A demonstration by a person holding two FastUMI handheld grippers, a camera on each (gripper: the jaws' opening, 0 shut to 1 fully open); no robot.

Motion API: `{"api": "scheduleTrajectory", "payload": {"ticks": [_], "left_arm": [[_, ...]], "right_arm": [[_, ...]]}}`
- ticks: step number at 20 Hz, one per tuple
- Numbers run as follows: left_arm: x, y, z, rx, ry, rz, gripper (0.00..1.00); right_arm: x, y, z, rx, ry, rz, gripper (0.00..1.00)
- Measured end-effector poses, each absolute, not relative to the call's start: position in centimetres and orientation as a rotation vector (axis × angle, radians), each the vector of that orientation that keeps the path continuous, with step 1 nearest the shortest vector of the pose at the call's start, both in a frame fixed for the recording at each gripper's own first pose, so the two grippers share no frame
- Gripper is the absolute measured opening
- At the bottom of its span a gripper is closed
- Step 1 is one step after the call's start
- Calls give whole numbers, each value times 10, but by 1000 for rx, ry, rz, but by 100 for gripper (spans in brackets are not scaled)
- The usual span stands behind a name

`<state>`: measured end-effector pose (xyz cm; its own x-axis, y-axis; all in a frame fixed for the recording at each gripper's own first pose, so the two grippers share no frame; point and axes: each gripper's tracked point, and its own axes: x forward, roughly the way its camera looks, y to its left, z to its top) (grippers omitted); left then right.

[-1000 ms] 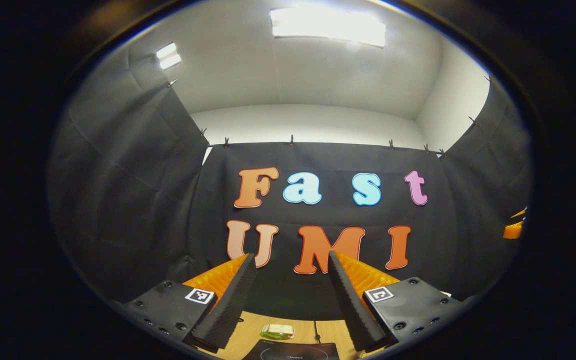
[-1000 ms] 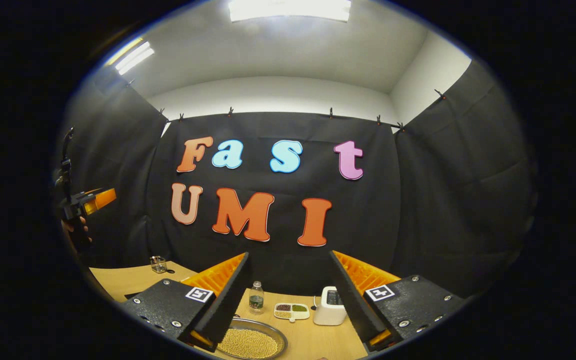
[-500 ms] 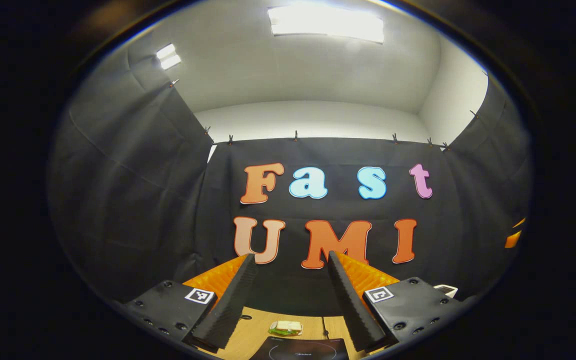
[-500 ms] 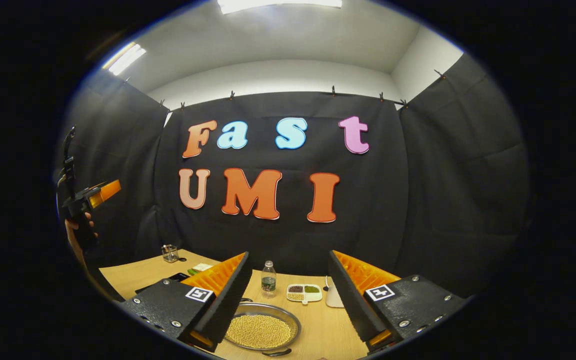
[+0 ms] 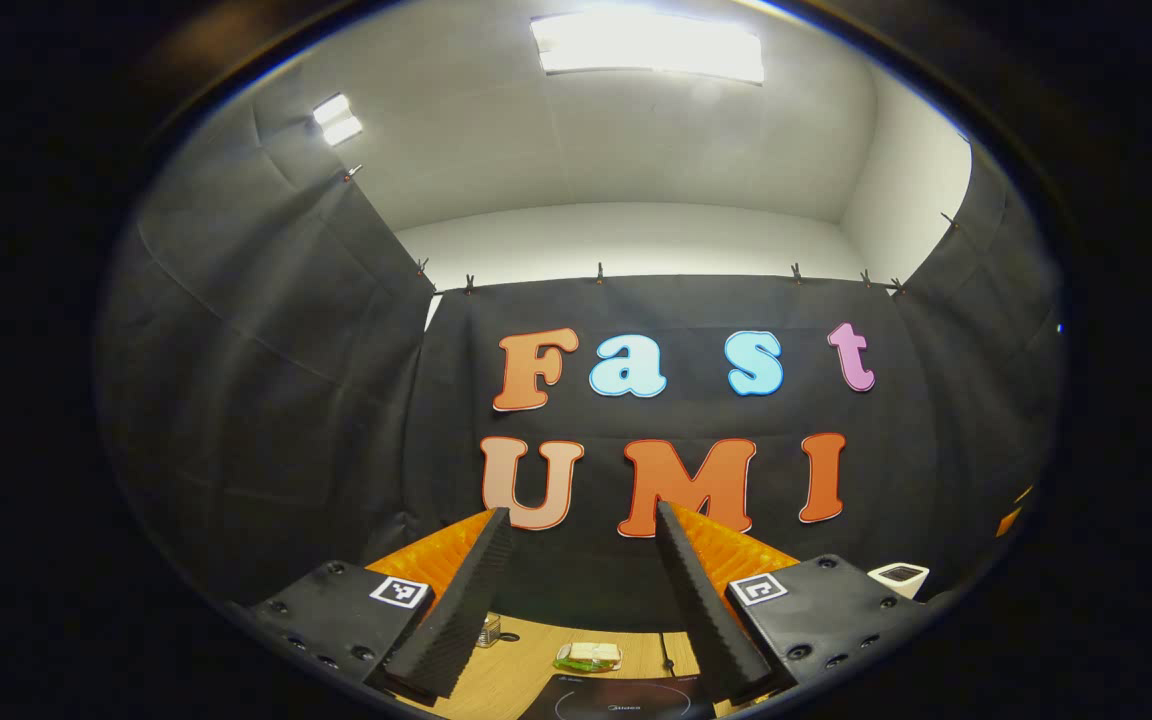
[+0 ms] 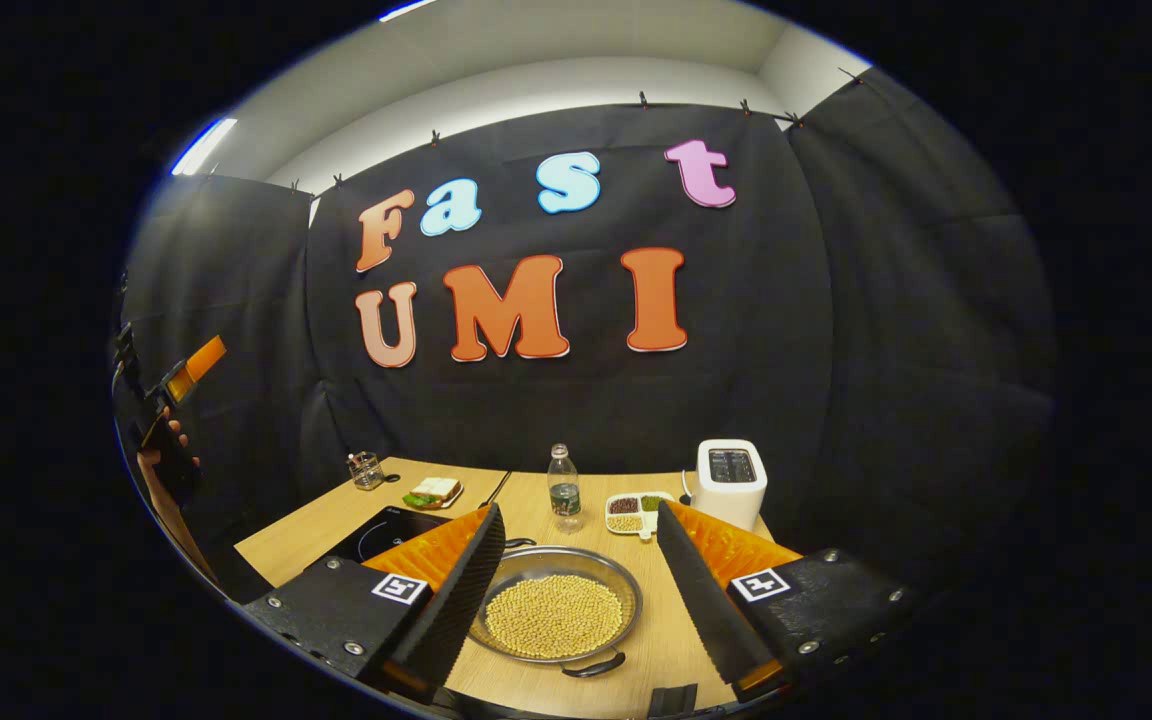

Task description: First push the handle of the pot to place it horizontally, then grasp the pot with both hands and set it on the induction cooktop.

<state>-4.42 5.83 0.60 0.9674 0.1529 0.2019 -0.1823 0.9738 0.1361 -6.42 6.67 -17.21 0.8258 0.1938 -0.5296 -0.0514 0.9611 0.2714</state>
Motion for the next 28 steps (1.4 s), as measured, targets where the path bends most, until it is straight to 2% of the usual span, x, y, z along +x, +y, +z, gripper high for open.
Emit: {"api": "scheduleTrajectory", "payload": {"ticks": [3, 8, 14, 15, 16, 17, 18, 22, 26, 27, 28], "left_arm": [[-45, 59, 3, 153, -187, 162, 96], [-41, 65, 0, 142, -176, 167, 92], [-35, 68, -9, 125, -160, 172, 92], [-34, 68, -11, 125, -158, 173, 92], [-32, 69, -11, 129, -155, 174, 92], [-32, 70, -11, 130, -154, 177, 94], [-32, 70, -12, 132, -151, 176, 94], [-33, 72, -10, 146, -150, 180, 96], [-42, 74, -3, 154, -172, 189, 93], [-43, 74, -2, 156, -175, 189, 92], [-45, 74, -1, 159, -178, 189, 92]], "right_arm": [[-77, 75, -195, 291, 680, 144, 93], [-105, 100, -232, 407, 845, 200, 88], [-133, 114, -273, 458, 1010, 211, 72], [-137, 116, -277, 460, 1027, 212, 62], [-137, 119, -281, 472, 1041, 214, 60], [-140, 122, -284, 490, 1056, 220, 64], [-143, 125, -287, 512, 1073, 228, 63], [-157, 130, -302, 542, 1130, 226, 48], [-169, 143, -313, 561, 1176, 246, 36], [-172, 147, -316, 561, 1190, 254, 28], [-176, 152, -320, 561, 1202, 261, 25]]}}
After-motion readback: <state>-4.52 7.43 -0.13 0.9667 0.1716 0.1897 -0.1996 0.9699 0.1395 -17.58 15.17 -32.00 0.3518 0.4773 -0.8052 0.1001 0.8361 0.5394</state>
